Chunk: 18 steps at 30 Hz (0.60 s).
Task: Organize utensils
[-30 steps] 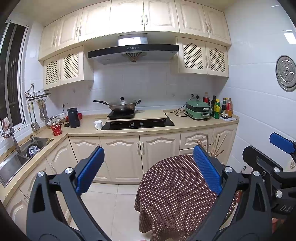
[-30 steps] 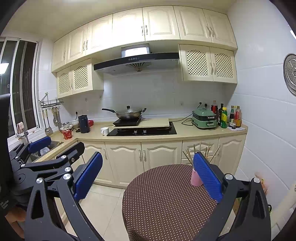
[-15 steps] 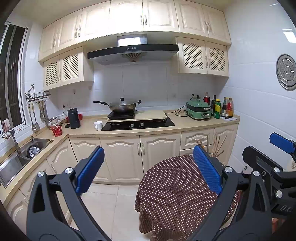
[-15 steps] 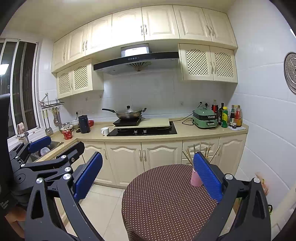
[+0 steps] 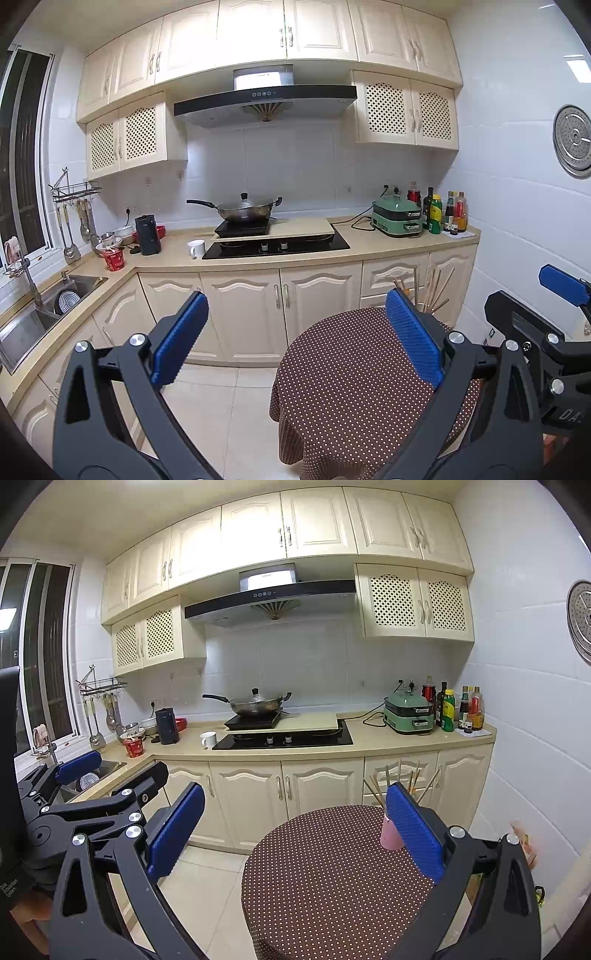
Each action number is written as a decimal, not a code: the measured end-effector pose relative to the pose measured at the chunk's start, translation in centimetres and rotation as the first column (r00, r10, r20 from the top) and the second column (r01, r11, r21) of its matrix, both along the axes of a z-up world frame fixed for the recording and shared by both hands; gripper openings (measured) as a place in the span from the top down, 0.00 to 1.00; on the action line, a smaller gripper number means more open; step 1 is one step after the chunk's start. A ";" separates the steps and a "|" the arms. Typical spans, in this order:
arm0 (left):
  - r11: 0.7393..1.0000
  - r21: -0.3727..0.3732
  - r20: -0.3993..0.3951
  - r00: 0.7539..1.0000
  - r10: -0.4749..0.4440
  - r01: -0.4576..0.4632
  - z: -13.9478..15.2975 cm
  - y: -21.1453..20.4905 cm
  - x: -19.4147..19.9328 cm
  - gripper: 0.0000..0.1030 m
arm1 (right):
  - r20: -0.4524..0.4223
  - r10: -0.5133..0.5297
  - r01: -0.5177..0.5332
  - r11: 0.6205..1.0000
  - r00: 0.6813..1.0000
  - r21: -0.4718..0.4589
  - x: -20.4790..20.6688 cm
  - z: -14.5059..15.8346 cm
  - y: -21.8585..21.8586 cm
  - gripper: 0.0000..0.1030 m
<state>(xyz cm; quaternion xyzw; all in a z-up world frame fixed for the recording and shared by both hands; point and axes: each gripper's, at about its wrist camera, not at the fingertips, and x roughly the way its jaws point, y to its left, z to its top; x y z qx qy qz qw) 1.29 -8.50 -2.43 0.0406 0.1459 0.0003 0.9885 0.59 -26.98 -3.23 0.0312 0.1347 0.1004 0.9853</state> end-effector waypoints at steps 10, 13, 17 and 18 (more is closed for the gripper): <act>1.000 0.001 -0.004 1.000 0.002 -0.002 -0.2 0.2 0.6 0.08 | -0.002 0.000 0.000 1.000 1.000 -0.001 0.2 0.0 0.1 0.08; 1.000 0.001 -0.004 1.000 0.001 -0.001 -0.2 0.2 0.5 0.08 | -0.006 0.000 0.000 1.000 1.000 0.002 0.4 -0.1 0.2 0.08; 1.000 0.001 -0.007 1.000 0.001 -0.001 -0.2 0.1 0.6 0.08 | -0.008 -0.001 0.001 1.000 1.000 0.003 0.5 -0.2 0.2 0.08; 1.000 0.002 -0.007 1.000 0.001 -0.001 -0.3 0.1 0.6 0.08 | -0.008 -0.002 0.002 1.000 1.000 0.003 0.5 -0.2 0.2 0.08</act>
